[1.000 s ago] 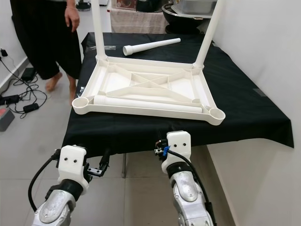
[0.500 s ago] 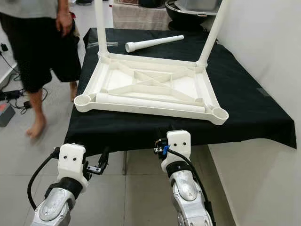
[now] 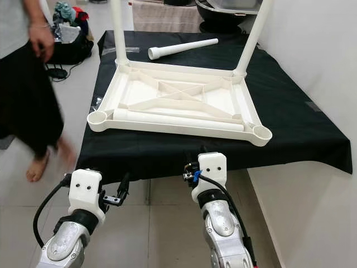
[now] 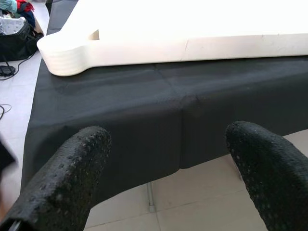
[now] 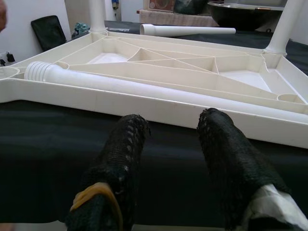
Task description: Building children table
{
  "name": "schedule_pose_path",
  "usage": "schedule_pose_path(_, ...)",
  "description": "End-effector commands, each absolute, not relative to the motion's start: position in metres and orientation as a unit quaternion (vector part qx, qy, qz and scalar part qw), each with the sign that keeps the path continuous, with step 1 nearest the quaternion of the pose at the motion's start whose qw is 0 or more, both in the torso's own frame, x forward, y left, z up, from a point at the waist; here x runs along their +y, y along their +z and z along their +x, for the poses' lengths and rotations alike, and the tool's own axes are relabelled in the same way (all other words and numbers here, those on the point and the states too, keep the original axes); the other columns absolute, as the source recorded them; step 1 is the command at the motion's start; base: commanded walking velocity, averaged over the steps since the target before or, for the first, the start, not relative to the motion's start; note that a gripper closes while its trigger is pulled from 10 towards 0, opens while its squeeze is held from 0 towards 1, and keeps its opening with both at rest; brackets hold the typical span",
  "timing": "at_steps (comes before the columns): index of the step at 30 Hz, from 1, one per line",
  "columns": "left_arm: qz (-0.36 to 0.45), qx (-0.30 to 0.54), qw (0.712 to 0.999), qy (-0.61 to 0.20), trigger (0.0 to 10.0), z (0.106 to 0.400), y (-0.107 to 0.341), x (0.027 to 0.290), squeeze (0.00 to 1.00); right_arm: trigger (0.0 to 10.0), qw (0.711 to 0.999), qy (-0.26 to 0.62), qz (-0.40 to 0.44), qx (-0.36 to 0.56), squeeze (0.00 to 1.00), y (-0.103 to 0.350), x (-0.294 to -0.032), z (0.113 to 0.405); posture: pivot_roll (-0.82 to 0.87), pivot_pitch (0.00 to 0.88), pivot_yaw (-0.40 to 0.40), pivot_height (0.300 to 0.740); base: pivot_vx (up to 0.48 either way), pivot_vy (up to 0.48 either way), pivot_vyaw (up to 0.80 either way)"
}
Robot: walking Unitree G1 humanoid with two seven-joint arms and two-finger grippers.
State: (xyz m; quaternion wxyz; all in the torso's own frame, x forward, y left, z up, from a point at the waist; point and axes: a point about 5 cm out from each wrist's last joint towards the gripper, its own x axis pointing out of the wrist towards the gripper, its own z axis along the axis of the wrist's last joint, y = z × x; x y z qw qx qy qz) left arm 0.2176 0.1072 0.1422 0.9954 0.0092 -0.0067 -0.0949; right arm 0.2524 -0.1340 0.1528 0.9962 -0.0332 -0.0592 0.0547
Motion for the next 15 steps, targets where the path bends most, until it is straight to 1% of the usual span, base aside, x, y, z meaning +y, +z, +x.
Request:
schedule_pose_path(1, 0.003, 0.005, 0.996, -0.094, 10.0, 0.2174, 0.1377, 0.1066, 0.0, 10.0, 0.997, 0.053, -0.039, -0.047, 0.0, 0.1476, -0.1348, 0.252, 0.06, 0.15, -0.095, 0.74, 0.0, 0.0, 0.0)
schedule_pose_path(15, 0.005, 0.008, 0.995, -0.096, 10.0, 0.216, 0.1362, 0.1058, 0.0, 10.0, 0.997, 0.053, -0.041, -0.044, 0.0, 0.1457, -0.1347, 0.2506, 0.06, 0.138, -0.094, 0.74, 0.0, 0.0, 0.0)
